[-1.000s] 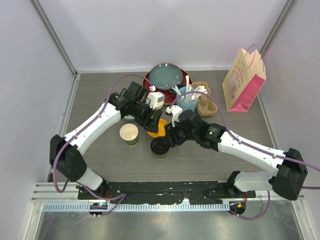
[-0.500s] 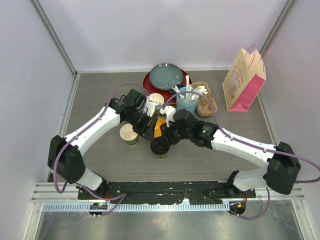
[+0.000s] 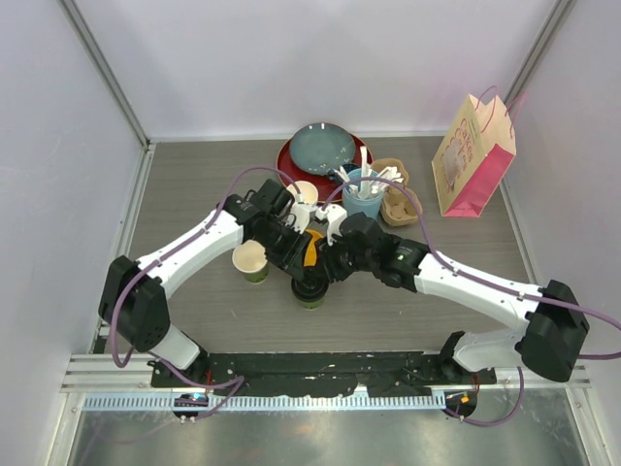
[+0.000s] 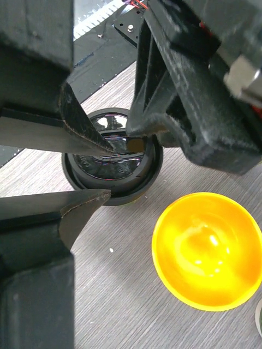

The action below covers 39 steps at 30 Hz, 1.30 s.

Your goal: Pack the takeout coffee

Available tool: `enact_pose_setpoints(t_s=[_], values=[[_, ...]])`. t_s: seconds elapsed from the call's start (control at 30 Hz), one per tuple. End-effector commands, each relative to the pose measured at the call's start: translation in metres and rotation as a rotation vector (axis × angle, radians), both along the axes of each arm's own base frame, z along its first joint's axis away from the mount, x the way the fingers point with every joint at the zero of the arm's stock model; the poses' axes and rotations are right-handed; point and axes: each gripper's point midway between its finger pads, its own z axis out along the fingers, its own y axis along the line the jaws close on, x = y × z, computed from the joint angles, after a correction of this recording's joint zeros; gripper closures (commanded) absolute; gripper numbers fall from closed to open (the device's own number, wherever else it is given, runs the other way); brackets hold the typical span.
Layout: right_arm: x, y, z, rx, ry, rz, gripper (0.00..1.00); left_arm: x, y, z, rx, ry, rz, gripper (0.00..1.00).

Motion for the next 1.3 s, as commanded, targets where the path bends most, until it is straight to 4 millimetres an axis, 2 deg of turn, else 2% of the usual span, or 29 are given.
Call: enact_pose_setpoints(t_s=[0.0, 0.2, 0.33, 0.43, 0.47, 0.67, 0.73, 0.77, 0.83, 0.93, 1.03, 1.27], values=[[0.001, -0.008, 0.028, 0.049, -0.046, -0.056, 0.62, 0.011, -0.012, 0.002, 0.002, -0.080, -0.026, 0.64], [0.000, -0.022, 0.037, 0.041, -0.072, -0.088, 0.62, 0.025, -0.006, -0.005, 0.087, -0.162, -0.033, 0.78], [0.005, -0.035, 0.037, 0.020, -0.090, -0.130, 0.62, 0.020, -0.020, 0.003, 0.067, -0.234, -0.121, 0.91], [0.001, -0.041, 0.031, 0.020, -0.062, -0.155, 0.64, 0.022, -0.027, 0.006, 0.070, -0.314, -0.186, 0.99], [-0.002, -0.043, 0.023, 0.020, -0.033, -0.171, 0.64, 0.022, -0.029, 0.005, 0.073, -0.331, -0.206, 1.00], [-0.011, -0.057, 0.006, 0.060, 0.075, -0.258, 0.67, 0.022, -0.047, 0.011, 0.082, -0.424, -0.353, 1.00], [-0.009, -0.061, 0.005, 0.095, 0.097, -0.292, 0.67, 0.021, -0.052, 0.010, 0.100, -0.459, -0.393, 1.00], [-0.016, -0.061, -0.002, 0.103, 0.134, -0.266, 0.67, 0.023, -0.054, 0.011, 0.109, -0.481, -0.405, 1.00], [-0.012, -0.063, 0.002, 0.155, 0.145, -0.285, 0.66, 0.022, -0.057, 0.008, 0.142, -0.496, -0.424, 1.00], [-0.014, -0.063, -0.004, 0.186, 0.178, -0.280, 0.67, 0.023, -0.062, 0.008, 0.161, -0.535, -0.445, 1.00], [-0.016, -0.063, -0.010, 0.179, 0.197, -0.277, 0.67, 0.030, -0.066, 0.016, 0.164, -0.573, -0.427, 1.00], [-0.014, -0.065, -0.009, 0.188, 0.201, -0.290, 0.67, 0.022, -0.065, 0.019, 0.155, -0.539, -0.439, 0.85]])
